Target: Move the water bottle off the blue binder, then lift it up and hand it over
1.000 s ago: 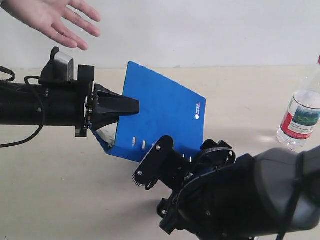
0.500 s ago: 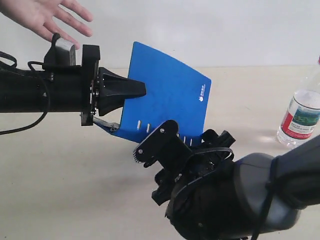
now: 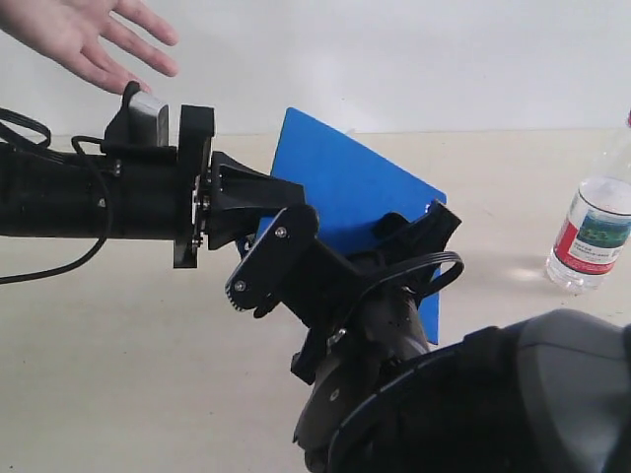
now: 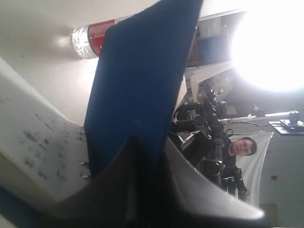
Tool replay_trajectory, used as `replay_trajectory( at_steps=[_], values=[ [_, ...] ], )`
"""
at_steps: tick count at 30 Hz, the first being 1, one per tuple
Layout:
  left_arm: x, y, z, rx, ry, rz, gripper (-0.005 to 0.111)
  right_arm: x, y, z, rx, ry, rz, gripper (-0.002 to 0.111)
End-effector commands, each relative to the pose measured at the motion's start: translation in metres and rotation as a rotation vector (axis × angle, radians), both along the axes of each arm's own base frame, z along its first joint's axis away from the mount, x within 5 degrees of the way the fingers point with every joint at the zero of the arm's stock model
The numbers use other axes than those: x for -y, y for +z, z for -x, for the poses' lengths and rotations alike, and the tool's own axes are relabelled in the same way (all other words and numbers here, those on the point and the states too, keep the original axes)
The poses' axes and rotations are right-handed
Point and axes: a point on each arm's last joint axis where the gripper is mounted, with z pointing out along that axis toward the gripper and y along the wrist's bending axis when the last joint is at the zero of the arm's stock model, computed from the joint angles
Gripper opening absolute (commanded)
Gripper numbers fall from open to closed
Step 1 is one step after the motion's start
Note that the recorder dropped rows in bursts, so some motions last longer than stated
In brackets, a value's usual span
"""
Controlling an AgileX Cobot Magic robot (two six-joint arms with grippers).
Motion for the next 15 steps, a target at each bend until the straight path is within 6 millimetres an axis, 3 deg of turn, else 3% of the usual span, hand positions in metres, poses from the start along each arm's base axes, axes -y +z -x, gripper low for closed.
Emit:
replay_trajectory(
  at_steps=[1, 10, 12, 15],
  values=[
    [0.012, 0.003, 0.022, -0.07, -0.162, 0.084, 0.004, -0.017, 0.017, -0.003, 0.077, 0.128, -0.067, 0.061],
    [0.011, 0.019, 0.028, -0.044, -0.162, 0.102, 0.004, -0.016, 0.02, -0.005, 0.103, 0.073, -0.155, 0.058],
    [0.01, 0.026, 0.03, -0.022, -0.163, 0.109, 0.004, -0.014, 0.021, -0.005, 0.121, 0.047, -0.178, 0.046],
    [0.008, 0.036, 0.034, 0.028, -0.168, 0.117, 0.004, -0.011, 0.024, -0.006, 0.155, 0.015, -0.182, 0.019]
  ],
)
